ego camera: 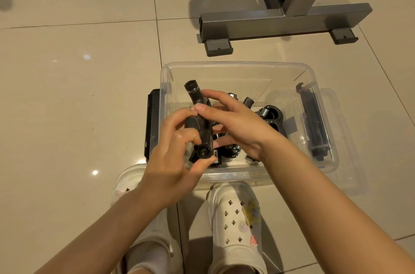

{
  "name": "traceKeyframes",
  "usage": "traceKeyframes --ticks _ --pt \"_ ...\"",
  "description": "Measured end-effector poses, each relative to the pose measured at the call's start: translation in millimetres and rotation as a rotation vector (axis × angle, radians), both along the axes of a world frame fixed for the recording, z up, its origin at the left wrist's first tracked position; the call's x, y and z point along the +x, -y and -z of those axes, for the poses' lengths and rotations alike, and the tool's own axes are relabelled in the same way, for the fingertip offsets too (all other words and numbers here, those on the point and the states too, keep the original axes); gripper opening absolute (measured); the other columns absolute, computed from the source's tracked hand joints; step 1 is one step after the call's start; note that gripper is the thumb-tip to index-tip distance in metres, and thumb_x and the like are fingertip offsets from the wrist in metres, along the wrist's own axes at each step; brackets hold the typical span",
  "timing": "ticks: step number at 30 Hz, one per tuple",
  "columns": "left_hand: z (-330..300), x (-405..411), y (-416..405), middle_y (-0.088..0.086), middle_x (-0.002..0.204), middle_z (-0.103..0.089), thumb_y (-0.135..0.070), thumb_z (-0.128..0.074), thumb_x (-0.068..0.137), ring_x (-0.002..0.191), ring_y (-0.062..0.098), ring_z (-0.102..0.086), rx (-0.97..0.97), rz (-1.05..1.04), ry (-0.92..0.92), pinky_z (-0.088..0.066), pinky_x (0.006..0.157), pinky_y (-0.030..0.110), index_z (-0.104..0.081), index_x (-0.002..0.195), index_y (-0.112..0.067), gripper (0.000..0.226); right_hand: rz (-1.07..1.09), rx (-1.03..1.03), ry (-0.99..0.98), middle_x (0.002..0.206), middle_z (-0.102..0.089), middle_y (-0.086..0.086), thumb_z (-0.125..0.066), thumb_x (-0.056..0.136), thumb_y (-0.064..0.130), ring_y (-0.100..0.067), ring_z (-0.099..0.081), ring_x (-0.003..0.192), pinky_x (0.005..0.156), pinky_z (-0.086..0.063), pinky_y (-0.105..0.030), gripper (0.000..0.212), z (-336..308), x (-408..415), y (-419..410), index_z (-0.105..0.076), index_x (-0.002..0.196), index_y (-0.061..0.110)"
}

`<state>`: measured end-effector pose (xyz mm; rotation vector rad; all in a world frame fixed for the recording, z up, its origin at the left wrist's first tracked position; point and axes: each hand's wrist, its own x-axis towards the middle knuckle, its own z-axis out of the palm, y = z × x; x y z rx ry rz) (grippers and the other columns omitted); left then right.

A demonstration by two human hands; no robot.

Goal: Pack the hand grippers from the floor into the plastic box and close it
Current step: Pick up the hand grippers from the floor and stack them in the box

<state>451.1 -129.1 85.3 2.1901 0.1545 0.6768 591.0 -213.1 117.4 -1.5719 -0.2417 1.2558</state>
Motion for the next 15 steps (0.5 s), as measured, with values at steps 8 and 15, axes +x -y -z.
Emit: traceKeyframes --ticks 8,15 --pt "7 -3 -1 0.008 0.134 -0.041 -0.029 -0.071 0.078 0.132 0.007 -0.036 0.099 0.05 -0.001 -0.032 0.112 0.037 -0.032 0.135 -0.019 0.069 -0.061 -0.063 -0.158 0.093 -0.067 -0.006 -0.07 0.079 0.007 -0.025 -0.067 0.086 0.068 -0.058 -0.04 0.049 3 12 -1 -0.056 0.123 0.023" --pt "17 -17 -12 -0.015 0.15 -0.028 -0.049 -0.066 0.075 0.139 0.012 -0.031 -0.091 -0.07 -0.223 -0.025 0.114 0.047 -0.015 0.145 -0.036 0.087 -0.34 -0.384 0.536 0.128 -0.046 -0.008 -0.064 0.077 0.0 -0.023 -0.057 0.104 0.079 -0.047 -0.025 0.065 22 2 -13 -0.047 0.132 0.028"
